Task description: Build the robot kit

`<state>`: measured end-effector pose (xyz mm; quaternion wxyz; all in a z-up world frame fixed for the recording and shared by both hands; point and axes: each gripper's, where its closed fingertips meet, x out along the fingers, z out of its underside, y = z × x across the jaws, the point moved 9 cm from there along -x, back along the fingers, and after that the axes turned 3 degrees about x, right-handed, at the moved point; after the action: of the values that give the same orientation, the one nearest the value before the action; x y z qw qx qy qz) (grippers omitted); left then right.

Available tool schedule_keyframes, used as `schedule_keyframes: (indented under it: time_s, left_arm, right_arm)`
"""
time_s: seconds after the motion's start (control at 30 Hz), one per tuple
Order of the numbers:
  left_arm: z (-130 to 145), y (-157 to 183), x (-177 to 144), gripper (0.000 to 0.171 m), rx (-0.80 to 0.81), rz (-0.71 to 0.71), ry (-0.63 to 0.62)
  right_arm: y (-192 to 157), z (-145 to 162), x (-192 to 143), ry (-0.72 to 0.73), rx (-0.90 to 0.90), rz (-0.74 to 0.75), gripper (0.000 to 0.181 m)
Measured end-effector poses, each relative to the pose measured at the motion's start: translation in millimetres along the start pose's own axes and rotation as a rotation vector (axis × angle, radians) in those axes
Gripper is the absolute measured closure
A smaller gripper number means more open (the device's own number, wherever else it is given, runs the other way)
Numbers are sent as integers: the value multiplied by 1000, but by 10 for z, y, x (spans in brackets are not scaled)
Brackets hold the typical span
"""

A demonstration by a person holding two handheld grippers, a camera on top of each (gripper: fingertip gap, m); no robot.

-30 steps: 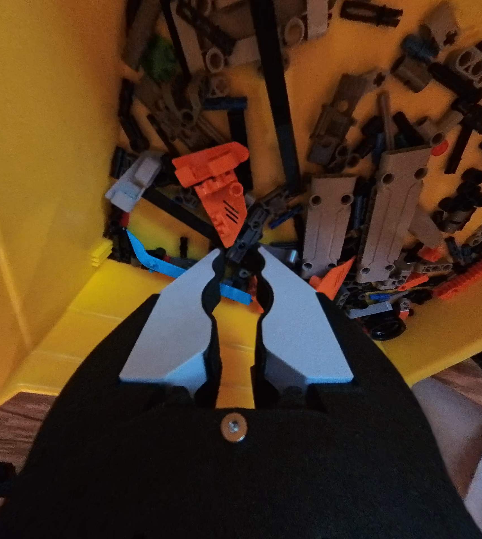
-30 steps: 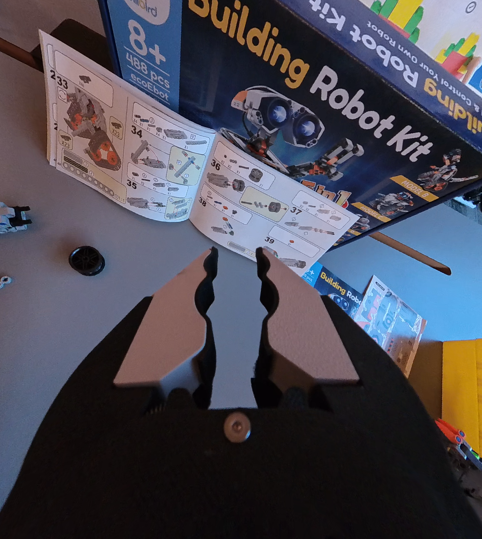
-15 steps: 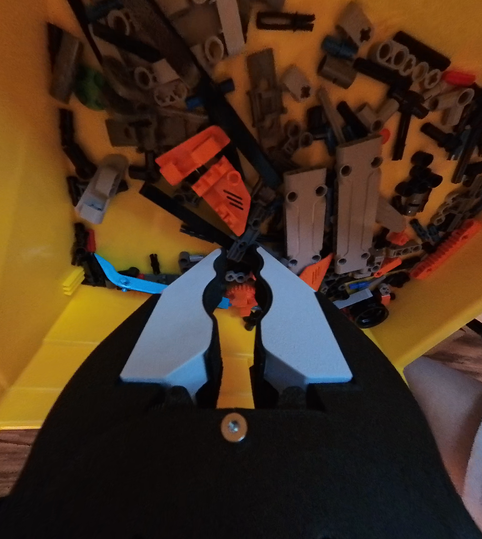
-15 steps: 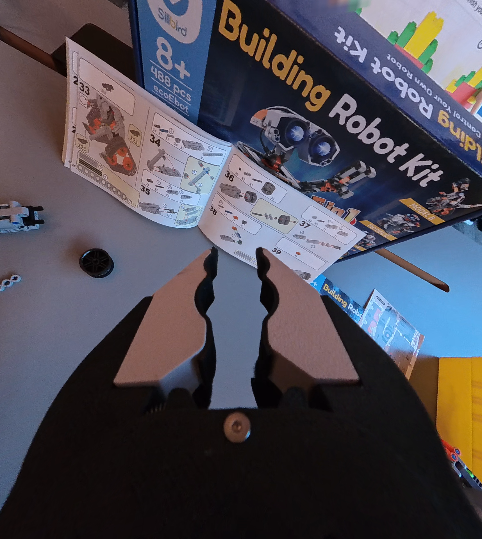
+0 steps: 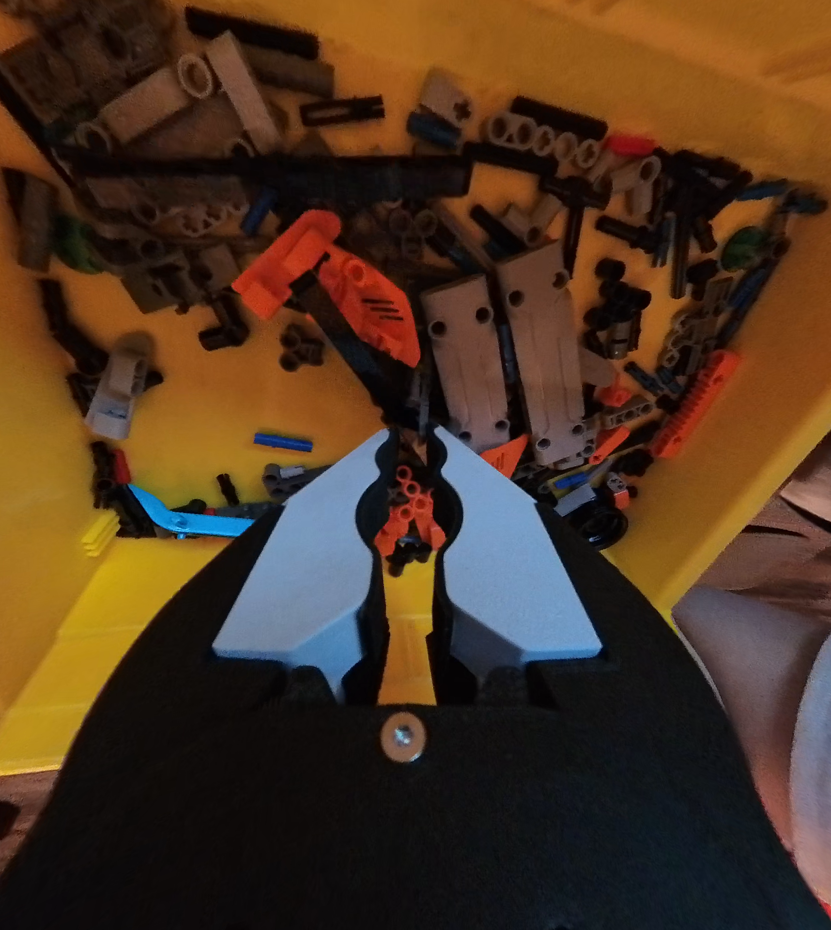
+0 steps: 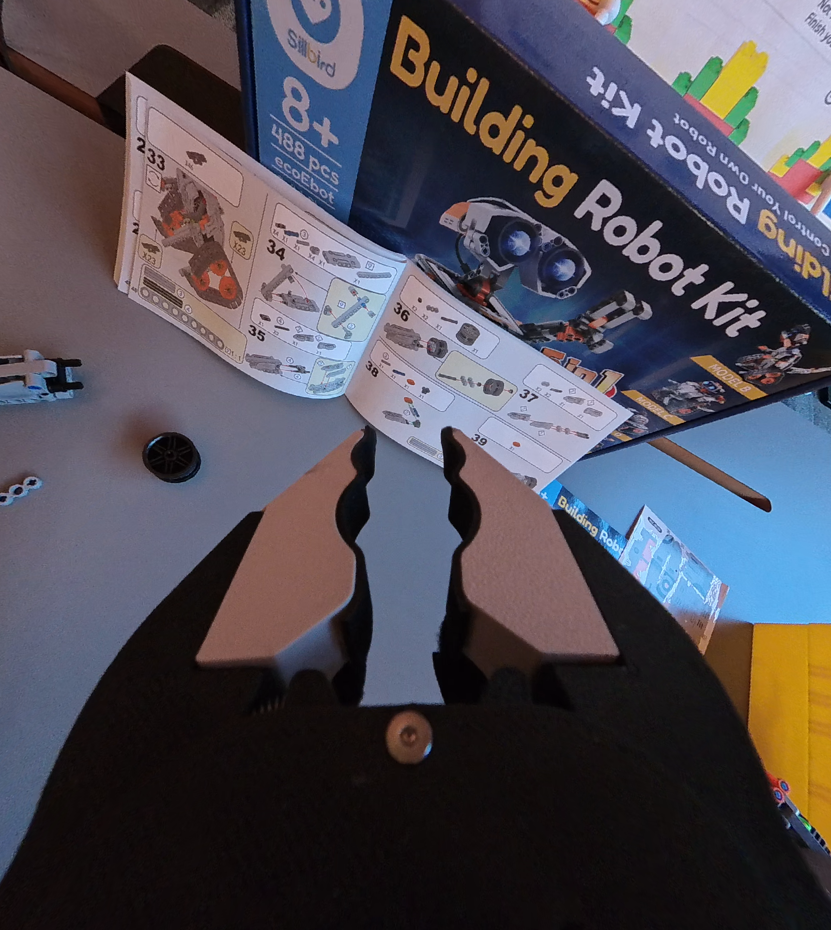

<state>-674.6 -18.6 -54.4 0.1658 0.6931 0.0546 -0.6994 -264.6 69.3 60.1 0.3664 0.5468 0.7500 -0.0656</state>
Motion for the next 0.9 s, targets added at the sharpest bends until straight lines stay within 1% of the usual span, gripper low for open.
schedule_keyframes:
  time_s: [0.23,0.33,0.37,0.4,0.43,0.47,0.53,0.57,0.6,0.63,0.7,0.77,0.8,0.83,0.9]
  left_arm:
    - [-60,113,12,163,72,45,7]
    - [-79,222,-29,163,131,121,51]
    - [-80,244,-55,163,141,132,64]
    - [-77,239,-99,159,131,119,87]
    - [-66,204,-159,147,101,84,123]
    - [-39,144,-232,141,56,40,161]
    - [57,-28,-376,133,-71,-61,228]
    - [118,-120,-431,126,-145,-105,247]
    - [178,-192,-463,122,-216,-126,259]
    - [230,-234,-464,122,-277,-110,261]
    - [296,-250,-382,120,-362,-7,225]
    - [326,-263,-259,119,-417,62,144]
    - [318,-271,-211,122,-430,76,117]
    - [303,-284,-176,121,-436,71,95]
    - [275,-321,-132,117,-443,16,54]
  right_arm:
    - [-23,-10,19,-2,-10,-11,155]
    - [-27,-17,39,-1,-8,-17,155]
    - [-33,-23,48,-3,-9,-17,155]
    - [-43,-30,56,-6,-14,-17,155]
    - [-56,-40,64,-9,-21,-18,155]
    - [-72,-48,71,-12,-29,-20,155]
    - [-99,-61,80,-16,-45,-22,155]
    - [-108,-67,83,-17,-50,-22,155]
    - [-113,-70,88,-19,-52,-22,155]
    - [-117,-73,95,-22,-53,-21,155]
    - [-130,-79,116,-31,-58,-20,155]
    - [-154,-85,140,-41,-71,-23,155]
    - [-168,-86,150,-47,-80,-25,155]
    - [-181,-89,159,-52,-88,-27,155]
    - [-201,-95,169,-54,-101,-30,155]
